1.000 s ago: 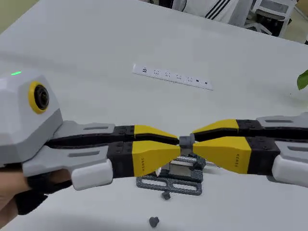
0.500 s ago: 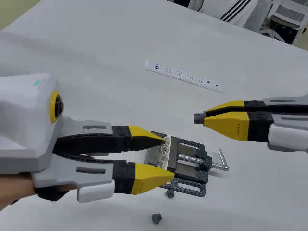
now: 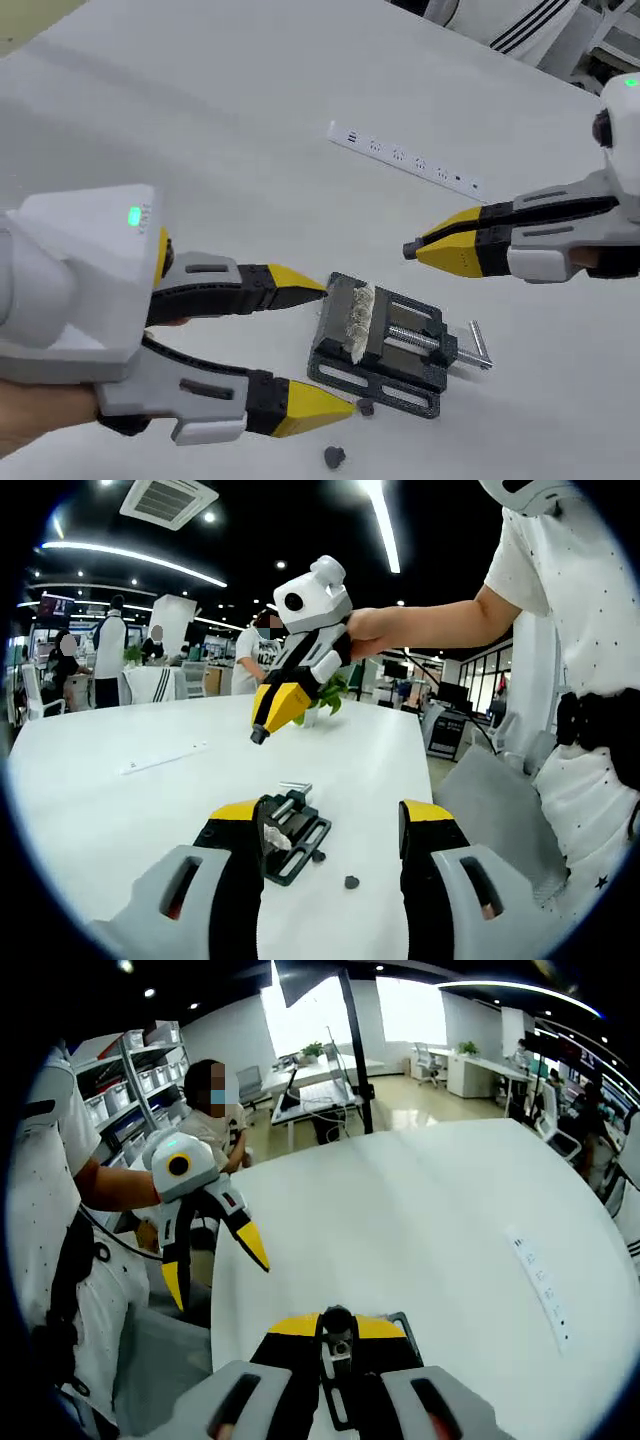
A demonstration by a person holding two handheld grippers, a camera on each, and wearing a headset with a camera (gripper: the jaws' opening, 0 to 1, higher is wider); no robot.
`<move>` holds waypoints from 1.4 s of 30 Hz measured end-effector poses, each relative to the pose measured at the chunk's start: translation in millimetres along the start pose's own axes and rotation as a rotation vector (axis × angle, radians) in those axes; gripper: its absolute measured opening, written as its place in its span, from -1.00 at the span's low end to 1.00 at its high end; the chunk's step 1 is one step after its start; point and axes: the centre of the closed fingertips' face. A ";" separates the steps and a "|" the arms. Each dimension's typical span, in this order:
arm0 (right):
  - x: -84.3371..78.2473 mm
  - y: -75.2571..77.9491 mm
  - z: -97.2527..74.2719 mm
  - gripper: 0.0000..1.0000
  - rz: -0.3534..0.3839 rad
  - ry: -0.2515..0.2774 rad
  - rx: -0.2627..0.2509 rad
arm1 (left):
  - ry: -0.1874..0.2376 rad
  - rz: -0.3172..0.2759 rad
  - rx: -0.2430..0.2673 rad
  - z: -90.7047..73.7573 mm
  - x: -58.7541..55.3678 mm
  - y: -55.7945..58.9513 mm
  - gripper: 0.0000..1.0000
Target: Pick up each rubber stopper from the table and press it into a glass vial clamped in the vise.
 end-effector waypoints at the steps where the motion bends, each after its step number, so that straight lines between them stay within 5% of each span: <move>1: -2.3 2.6 3.2 -0.89 -0.012 -0.022 -0.002 | -0.002 0.005 0.004 -0.2 -1.7 -1.0 0.09; 9: -24.9 24.8 32.2 -0.89 -0.078 -0.181 -0.009 | -0.055 0.056 0.032 -0.3 -21.7 -9.3 0.32; 20: -52.4 42.9 58.3 -0.89 -0.175 -0.342 -0.034 | -0.062 0.069 0.062 2.5 -33.0 -16.9 0.64; 42: -69.3 54.2 77.7 -0.89 -0.243 -0.432 -0.036 | -0.060 0.060 0.079 2.7 -36.2 -19.1 0.73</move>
Point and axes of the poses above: the centre of the closed fingertips' face, and the gripper's own axes: z roughly forward along the fingers, y roughly to its right, x roughly out of its top, and after that the axes turned 5 degrees about x, right-handed
